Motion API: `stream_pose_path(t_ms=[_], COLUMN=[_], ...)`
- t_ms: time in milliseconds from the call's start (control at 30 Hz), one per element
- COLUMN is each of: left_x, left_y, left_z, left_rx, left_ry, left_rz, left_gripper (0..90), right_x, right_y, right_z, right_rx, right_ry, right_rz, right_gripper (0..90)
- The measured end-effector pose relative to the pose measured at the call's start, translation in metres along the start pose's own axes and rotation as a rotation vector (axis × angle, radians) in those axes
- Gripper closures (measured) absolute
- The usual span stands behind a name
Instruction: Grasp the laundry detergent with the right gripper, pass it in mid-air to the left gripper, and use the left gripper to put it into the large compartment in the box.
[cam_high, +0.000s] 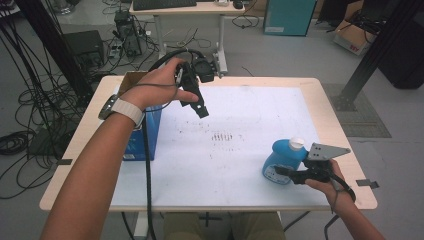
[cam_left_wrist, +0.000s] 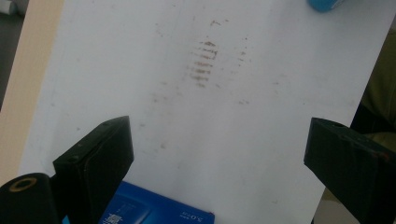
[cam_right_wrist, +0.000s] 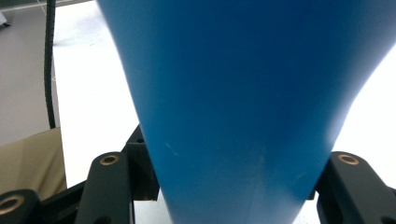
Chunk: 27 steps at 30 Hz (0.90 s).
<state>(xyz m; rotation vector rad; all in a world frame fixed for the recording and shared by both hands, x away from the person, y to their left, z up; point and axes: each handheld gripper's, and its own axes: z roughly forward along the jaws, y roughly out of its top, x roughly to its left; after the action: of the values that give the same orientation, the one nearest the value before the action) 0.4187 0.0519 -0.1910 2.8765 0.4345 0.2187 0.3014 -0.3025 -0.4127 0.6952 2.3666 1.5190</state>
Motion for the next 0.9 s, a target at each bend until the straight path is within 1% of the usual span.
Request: stream_pose_path(t_ms=[33,133,400,467,700,900], left_x=[0.0002,0.0001,0.0,0.0,-0.0002,-0.0009], left_y=[0.0,-0.0002,0.0002,-0.0001,-0.0006,-0.0009], left_z=[-0.0003,-0.0001,-0.0004,-0.0005,-0.0013,-0.001], left_rx=[0.007,0.003,0.008,0.0,0.006,-0.001], left_ry=[-0.004,0.0,-0.007,0.001,-0.005,0.0], left_rz=[0.0,-0.002,0.0,-0.001,-0.002,-0.004], left_gripper=[8.6,8.6,8.6,8.6,8.6,8.6], right_x=[0.0,-0.0001,-0.0003,-0.0003,-0.0001,-0.0002], right_y=[-0.0001,-0.0001,0.0,0.0001,-0.0002,-0.0002], right_z=[0.0001,0.0001,0.0002,0.0002,0.0002,0.0001], right_rx=[-0.002,-0.001,-0.002,-0.001,-0.003,-0.003], right_ry=[0.0,0.0,0.001,0.001,0.001,0.002], right_rz=[0.001,0.001,-0.002,-0.002,0.002,0.005], right_gripper=[42.3,42.3,42.3,42.3,42.3,42.3])
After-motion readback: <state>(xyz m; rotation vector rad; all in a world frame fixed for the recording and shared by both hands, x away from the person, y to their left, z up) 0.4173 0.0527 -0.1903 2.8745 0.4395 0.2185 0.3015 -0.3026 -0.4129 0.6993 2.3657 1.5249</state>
